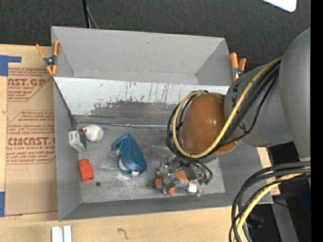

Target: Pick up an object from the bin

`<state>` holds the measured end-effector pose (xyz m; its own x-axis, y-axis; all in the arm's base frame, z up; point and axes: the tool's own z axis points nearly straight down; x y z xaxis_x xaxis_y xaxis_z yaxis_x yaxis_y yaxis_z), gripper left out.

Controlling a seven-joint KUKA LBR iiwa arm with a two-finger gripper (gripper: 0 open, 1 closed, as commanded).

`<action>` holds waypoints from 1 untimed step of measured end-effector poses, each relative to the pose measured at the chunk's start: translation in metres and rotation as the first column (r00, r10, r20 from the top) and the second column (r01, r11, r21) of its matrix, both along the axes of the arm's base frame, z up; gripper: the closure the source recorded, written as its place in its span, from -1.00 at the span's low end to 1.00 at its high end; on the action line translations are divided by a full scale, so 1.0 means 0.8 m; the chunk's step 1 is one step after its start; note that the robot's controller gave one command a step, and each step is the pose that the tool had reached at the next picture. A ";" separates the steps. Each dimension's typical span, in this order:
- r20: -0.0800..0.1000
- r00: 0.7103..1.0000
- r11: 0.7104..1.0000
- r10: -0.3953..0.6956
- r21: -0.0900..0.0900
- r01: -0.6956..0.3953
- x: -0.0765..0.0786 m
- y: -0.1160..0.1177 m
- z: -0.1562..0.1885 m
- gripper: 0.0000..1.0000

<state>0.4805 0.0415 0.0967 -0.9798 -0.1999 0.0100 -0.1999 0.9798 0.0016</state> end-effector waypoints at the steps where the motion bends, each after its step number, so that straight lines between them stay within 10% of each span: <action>1: 0.004 1.000 1.000 0.000 0.000 0.000 0.002 0.000 0.029 1.00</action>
Offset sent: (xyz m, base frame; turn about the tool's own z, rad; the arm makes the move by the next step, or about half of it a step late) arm 0.0000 0.0002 0.0573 0.0000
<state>0.4817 0.0415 0.1197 -0.9798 -0.1999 0.0056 -0.1999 0.9798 0.0009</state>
